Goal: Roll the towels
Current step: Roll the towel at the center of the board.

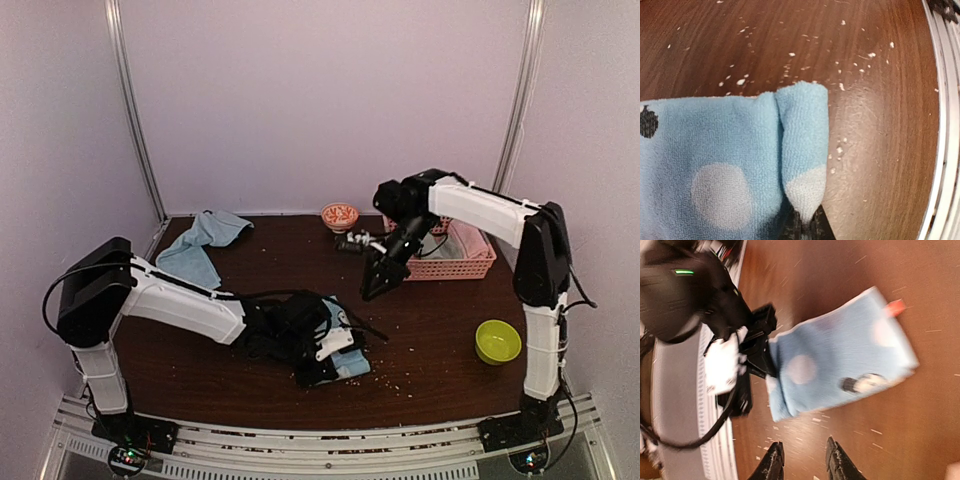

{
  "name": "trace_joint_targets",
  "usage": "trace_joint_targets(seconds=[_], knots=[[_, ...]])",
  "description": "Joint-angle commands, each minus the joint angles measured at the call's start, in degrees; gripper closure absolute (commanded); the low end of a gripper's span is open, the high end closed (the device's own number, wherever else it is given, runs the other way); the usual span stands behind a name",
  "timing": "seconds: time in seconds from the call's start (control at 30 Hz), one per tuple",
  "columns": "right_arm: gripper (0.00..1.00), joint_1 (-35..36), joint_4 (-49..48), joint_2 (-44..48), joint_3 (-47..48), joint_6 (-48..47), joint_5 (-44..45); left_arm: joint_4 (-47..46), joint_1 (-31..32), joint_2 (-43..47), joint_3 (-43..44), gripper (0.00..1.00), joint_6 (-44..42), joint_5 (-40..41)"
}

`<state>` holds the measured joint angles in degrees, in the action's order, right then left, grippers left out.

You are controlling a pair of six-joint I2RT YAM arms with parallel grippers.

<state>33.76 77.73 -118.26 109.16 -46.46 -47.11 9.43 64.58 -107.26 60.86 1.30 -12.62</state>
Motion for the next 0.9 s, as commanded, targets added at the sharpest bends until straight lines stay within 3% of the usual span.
trace_joint_targets(seconds=[0.0, 0.1, 0.17, 0.23, 0.3, 0.37, 0.43, 0.67, 0.87], knots=[[0.7, -5.9, -4.3, 10.6, 4.2, 6.4, -2.0, -0.7, -7.2, -3.2, 1.4, 1.0, 5.6, -23.1], [0.7, -9.0, -21.3, 20.7, -6.3, 18.3, -5.1, -2.5, -11.3, -7.1, 1.5, 1.0, 9.1, -33.2], [0.67, -8.7, -28.5, 28.3, -16.1, 17.6, -7.5, -2.8, -13.3, -10.1, 1.6, 1.0, 11.1, -37.3], [0.64, -7.4, -28.0, 32.4, -20.8, 13.2, -9.8, -2.5, -14.5, -12.8, 2.1, 1.0, 12.3, -39.8], [0.65, -4.5, -20.9, 32.4, -21.3, 3.1, -9.4, -2.0, -14.9, -14.3, 2.3, 1.0, 12.6, -40.0], [0.69, -0.5, -16.3, 31.6, -22.6, -2.5, -5.7, -0.6, -15.0, -15.3, 2.9, 1.0, 11.8, -40.0], [0.73, 4.3, -17.7, 31.3, -26.4, -3.1, 1.2, 0.5, -15.2, -15.9, 3.4, 1.0, 11.7, -39.9], [0.7, 17.5, -38.3, 27.8, -40.7, 2.1, 24.8, 2.4, -16.0, -16.8, 4.1, 1.0, 11.9, -38.8], [0.66, 23.1, -50.5, 23.3, -46.1, 1.1, 32.5, 4.6, -16.0, -17.3, 4.6, 1.0, 11.4, -37.6]])
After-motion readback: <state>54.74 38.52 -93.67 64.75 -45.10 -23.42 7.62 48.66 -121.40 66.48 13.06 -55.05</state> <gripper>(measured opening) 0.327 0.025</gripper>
